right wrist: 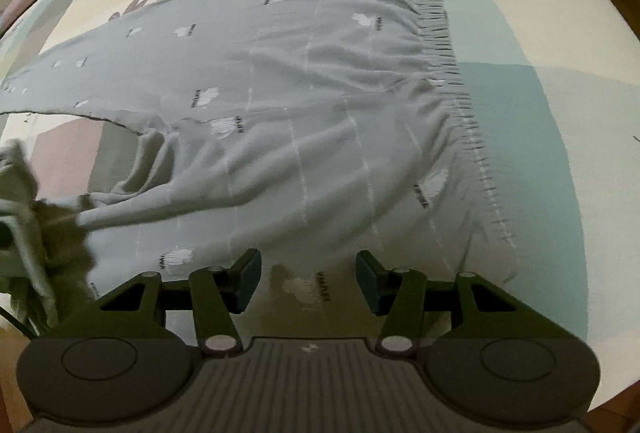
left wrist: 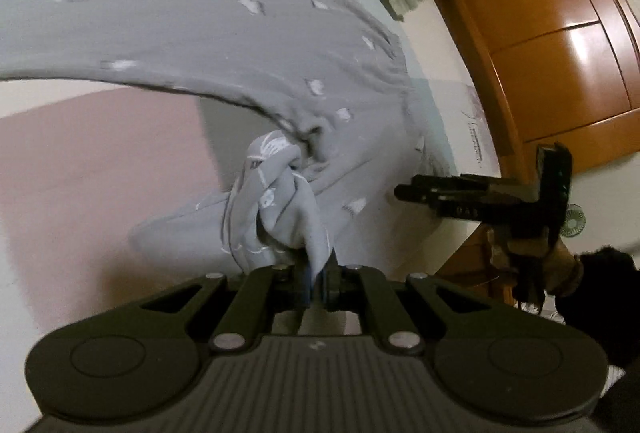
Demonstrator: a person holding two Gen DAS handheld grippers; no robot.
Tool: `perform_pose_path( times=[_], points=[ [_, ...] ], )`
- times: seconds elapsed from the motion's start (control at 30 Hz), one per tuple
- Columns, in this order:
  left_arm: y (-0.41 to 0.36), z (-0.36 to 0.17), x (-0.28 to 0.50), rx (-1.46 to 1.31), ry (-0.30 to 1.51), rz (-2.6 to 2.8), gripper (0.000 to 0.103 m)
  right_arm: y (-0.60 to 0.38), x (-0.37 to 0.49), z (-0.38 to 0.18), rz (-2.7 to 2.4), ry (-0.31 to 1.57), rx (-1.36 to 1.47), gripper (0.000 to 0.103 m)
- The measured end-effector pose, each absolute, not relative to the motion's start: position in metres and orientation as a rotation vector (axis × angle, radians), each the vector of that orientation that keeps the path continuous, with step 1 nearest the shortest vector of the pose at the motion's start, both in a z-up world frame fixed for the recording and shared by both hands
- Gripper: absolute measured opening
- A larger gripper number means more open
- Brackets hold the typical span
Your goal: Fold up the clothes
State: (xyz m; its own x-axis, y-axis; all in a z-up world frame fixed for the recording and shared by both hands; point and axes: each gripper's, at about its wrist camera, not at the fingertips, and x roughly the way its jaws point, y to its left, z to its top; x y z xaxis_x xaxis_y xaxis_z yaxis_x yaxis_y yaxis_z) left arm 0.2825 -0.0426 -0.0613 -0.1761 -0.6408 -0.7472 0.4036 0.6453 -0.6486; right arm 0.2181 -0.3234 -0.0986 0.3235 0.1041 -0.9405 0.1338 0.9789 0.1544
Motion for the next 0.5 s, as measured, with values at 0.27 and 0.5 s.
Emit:
perform_pose_path(
  times=[0.27,0.5],
  points=[
    [-0.081,-0.093,0.282,-0.202,1.521,-0.941,0.021,-0.334,0.211,-0.101,-0.048,1.242,0.247,0.063],
    [-0.081,-0.081,0.274,-0.165,1.507,-0.927,0.039,-0.331,0.213,-0.096,-0.026,1.229,0.251,0.063]
  ],
)
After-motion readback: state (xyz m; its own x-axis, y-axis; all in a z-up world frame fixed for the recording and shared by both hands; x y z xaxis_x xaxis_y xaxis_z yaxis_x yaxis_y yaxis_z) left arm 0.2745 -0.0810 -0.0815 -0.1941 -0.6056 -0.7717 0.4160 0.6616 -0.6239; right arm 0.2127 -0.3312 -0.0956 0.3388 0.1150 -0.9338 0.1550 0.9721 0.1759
